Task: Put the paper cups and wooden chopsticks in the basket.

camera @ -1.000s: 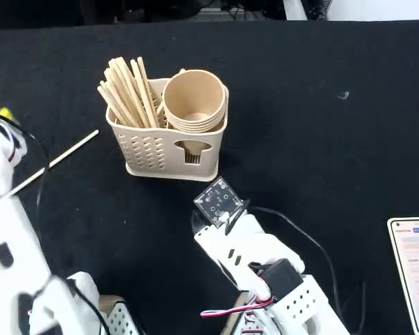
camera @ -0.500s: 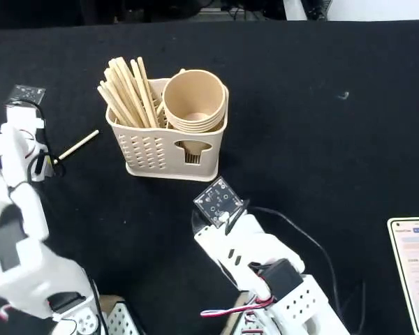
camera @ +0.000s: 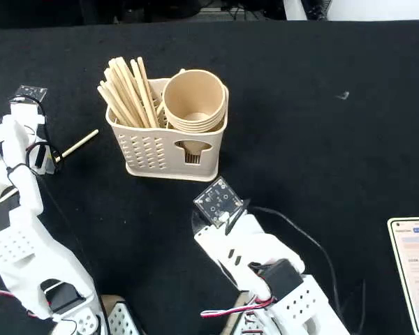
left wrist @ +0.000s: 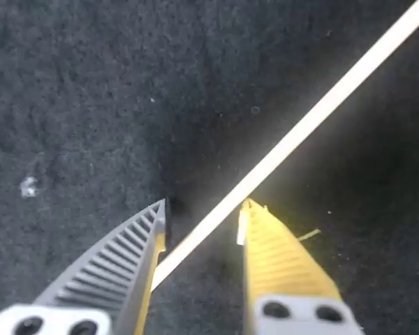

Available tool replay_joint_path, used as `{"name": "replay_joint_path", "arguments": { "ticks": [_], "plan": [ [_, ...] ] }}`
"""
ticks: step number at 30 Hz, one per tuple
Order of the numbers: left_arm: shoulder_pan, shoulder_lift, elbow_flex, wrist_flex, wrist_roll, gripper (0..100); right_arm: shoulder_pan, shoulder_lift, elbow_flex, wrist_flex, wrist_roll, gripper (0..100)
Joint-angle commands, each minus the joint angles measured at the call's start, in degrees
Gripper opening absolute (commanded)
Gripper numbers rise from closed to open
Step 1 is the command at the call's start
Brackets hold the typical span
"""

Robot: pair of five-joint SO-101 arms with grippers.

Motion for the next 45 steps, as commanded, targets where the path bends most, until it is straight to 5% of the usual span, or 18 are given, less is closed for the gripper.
{"name": "replay_joint_path", "arguments": {
  "ticks": [1, 16, 22, 28, 37, 45],
  "plan": [
    [-0.75, 0.53, -1.98, 0.62, -0.44, 2, -0.79, -0.92, -0.66, -1.14, 0.53, 14.9],
    [-17.89, -10.81, -3.82, 23.82, -7.03, 3, -0.79, -0.92, -0.57, -1.14, 0.53, 14.9],
    [-25.71, -12.04, 5.41, 19.69, -7.12, 4, -0.79, -0.92, -0.57, -1.14, 0.53, 14.9],
    [-28.18, -11.60, 6.11, 13.19, -7.12, 21, -0.79, -0.92, -0.57, -1.14, 0.53, 14.9],
    [-24.48, -5.89, 7.69, 6.42, -5.54, 14, -0.79, -0.92, -0.48, -1.14, 0.53, 14.9],
    [-25.80, -8.09, 7.60, 8.79, -1.49, 3, -0.79, -0.92, -0.40, -1.14, 0.53, 14.9]
  ]
}}
